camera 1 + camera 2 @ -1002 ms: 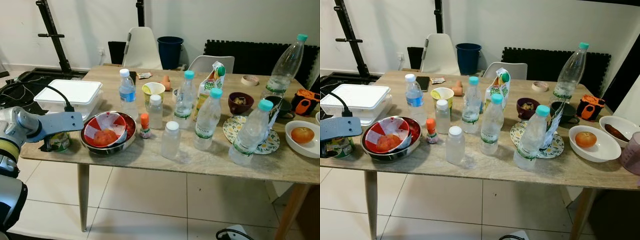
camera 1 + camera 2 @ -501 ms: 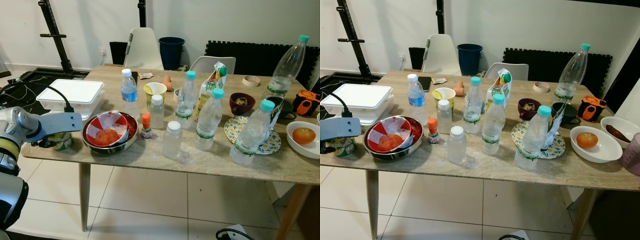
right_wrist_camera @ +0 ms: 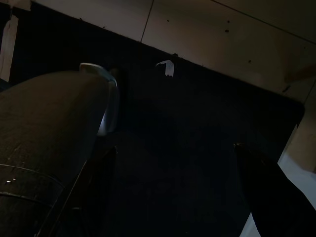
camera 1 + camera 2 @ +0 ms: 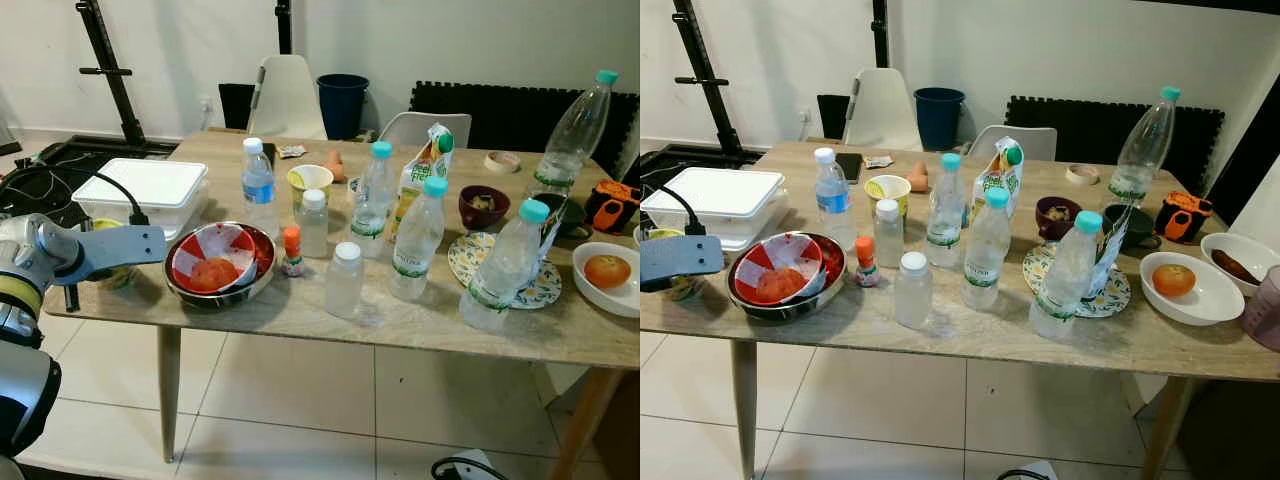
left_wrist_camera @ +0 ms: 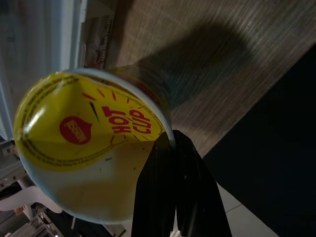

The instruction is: Restocking fridge

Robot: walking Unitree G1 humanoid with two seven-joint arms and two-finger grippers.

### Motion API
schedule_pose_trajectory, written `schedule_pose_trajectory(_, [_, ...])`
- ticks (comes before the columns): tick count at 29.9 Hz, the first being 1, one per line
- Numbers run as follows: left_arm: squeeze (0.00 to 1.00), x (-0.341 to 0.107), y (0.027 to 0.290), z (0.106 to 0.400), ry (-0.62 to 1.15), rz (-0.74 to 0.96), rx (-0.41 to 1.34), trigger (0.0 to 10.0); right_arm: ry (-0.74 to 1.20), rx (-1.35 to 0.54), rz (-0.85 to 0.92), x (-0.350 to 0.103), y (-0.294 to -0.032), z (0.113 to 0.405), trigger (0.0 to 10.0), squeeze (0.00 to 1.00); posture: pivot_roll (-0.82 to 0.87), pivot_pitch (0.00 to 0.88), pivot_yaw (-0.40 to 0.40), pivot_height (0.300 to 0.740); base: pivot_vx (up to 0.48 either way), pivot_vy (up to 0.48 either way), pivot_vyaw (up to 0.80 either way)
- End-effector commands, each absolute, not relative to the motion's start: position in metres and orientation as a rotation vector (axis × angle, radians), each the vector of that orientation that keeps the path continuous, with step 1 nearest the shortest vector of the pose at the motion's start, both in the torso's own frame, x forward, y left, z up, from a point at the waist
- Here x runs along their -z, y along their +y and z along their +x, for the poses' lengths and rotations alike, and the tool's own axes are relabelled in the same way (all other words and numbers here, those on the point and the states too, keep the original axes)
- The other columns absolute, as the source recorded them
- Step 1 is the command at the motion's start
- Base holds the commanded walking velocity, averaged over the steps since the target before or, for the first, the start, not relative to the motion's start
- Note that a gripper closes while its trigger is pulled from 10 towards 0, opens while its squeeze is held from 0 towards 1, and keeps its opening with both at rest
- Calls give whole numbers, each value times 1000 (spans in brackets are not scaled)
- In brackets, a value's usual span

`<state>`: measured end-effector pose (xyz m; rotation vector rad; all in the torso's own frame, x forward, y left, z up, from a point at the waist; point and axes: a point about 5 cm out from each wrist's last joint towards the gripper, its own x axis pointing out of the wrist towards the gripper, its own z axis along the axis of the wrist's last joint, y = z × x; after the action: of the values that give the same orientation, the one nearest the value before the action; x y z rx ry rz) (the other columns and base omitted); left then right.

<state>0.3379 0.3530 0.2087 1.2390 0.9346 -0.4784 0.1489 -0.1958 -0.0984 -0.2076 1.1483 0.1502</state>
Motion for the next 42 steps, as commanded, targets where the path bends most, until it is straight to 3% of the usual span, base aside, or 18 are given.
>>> schedule_pose_trajectory(1, [0, -198, 346, 339, 945, 1218, 520, 0, 1152, -146, -208, 99, -197, 148, 10000, 0, -25, 0, -12, 740, 0, 0, 0])
schedule_pose_trajectory(7, [0, -187, 347, 335, 962, 1174, 534, 0, 1153, -149, -213, 99, -197, 148, 10000, 0, -25, 0, -13, 740, 0, 0, 0])
schedule_pose_trajectory(16, [0, -196, 372, 320, 977, 1076, 430, 0, 1156, -155, -221, 99, -197, 147, 10000, 0, -20, 0, -11, 740, 0, 0, 0])
schedule_pose_trajectory(23, [0, -212, 425, 284, 1001, 1013, 133, 0, 1157, -160, -225, 99, -196, 147, 10000, 0, -15, 0, -12, 740, 0, 0, 0])
schedule_pose_trajectory(29, [0, -241, 452, 265, 963, 1041, -70, 0, 1156, -159, -221, 99, -196, 147, 10000, 0, -9, 0, -10, 740, 0, 0, 0])
schedule_pose_trajectory(31, [0, -242, 454, 263, 970, 1033, -73, 0, 1156, -158, -221, 99, -196, 147, 10000, 0, -9, 0, -10, 740, 0, 0, 0])
schedule_pose_trajectory(33, [0, -241, 458, 257, 987, 1018, -97, 980, 1155, -158, -220, 99, -196, 147, 10000, 0, -9, 0, -10, 740, 0, 0, 0])
schedule_pose_trajectory(35, [0, -232, 462, 249, 1033, 965, -101, 588, 1155, -158, -219, 99, -196, 148, 10000, 0, -9, 0, -8, 740, 0, 0, 0])
schedule_pose_trajectory(36, [0, -224, 463, 244, 1062, 930, -97, 1569, 1155, -157, -218, 99, -196, 148, 10000, 0, -10, 0, -5, 740, 0, 0, 0])
schedule_pose_trajectory(37, [0, -219, 464, 241, 1081, 908, -97, 1569, 1155, -157, -217, 99, -196, 148, 10000, 0, -10, 0, -5, 740, 0, 0, 0])
schedule_pose_trajectory(38, [0, -207, 467, 234, 1121, 872, -108, 9569, 1155, -156, -215, 99, -196, 148, 10000, 0, -8, 0, -6, 740, 0, 0, 0])
schedule_pose_trajectory(42, [0, -184, 468, 222, 1193, 797, -107, 10000, 1156, -155, -213, 99, -196, 147, 10000, 0, -7, 0, -6, 740, 0, 0, 0])
